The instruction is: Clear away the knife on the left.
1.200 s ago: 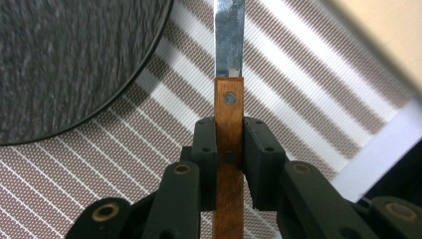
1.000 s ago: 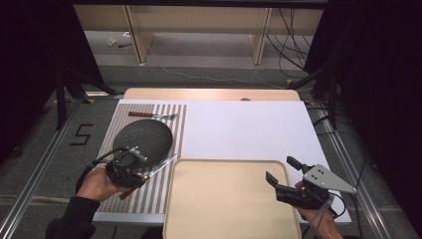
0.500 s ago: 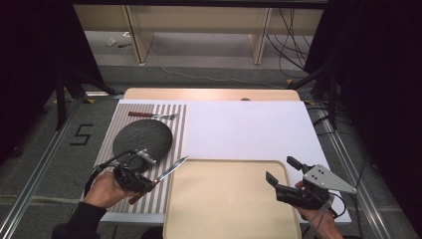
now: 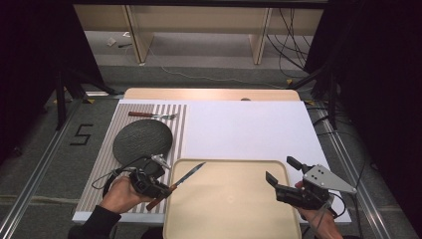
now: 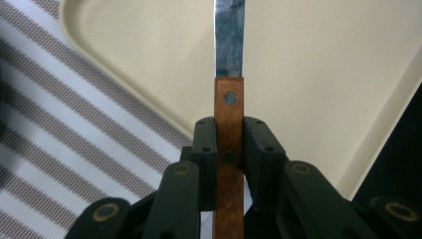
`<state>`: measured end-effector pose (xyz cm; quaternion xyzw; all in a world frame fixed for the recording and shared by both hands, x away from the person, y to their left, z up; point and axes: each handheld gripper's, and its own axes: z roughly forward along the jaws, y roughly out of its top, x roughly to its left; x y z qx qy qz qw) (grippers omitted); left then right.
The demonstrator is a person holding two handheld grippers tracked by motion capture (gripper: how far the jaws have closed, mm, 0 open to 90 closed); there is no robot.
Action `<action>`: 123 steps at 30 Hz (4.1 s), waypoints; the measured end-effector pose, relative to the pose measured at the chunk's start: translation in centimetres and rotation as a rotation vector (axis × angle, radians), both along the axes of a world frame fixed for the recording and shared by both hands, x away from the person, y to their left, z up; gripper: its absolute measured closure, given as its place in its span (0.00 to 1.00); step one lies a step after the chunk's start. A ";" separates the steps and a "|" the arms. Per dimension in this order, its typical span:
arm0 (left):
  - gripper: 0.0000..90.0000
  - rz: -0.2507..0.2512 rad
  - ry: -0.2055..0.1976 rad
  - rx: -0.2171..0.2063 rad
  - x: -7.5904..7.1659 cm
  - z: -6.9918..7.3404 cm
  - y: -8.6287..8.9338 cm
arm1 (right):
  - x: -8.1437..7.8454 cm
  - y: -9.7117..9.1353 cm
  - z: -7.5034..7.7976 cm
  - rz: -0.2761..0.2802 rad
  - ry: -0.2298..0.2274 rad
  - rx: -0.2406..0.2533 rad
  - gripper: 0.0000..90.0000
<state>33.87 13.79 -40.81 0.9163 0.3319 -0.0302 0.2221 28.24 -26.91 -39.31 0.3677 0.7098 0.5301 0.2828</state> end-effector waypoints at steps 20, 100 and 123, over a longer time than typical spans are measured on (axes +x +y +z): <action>0.85 -0.019 0.026 -0.041 -1.3 -1.9 -4.2 | 0.0 0.0 0.0 0.000 0.003 0.002 0.20; 0.92 -0.112 -0.235 -0.108 -2.6 -1.9 -8.6 | 0.0 0.1 0.0 0.008 -0.004 -0.004 0.21; 1.00 -0.122 -0.109 0.035 -1.1 -4.7 -9.5 | 0.0 0.1 0.0 0.008 -0.003 -0.006 0.21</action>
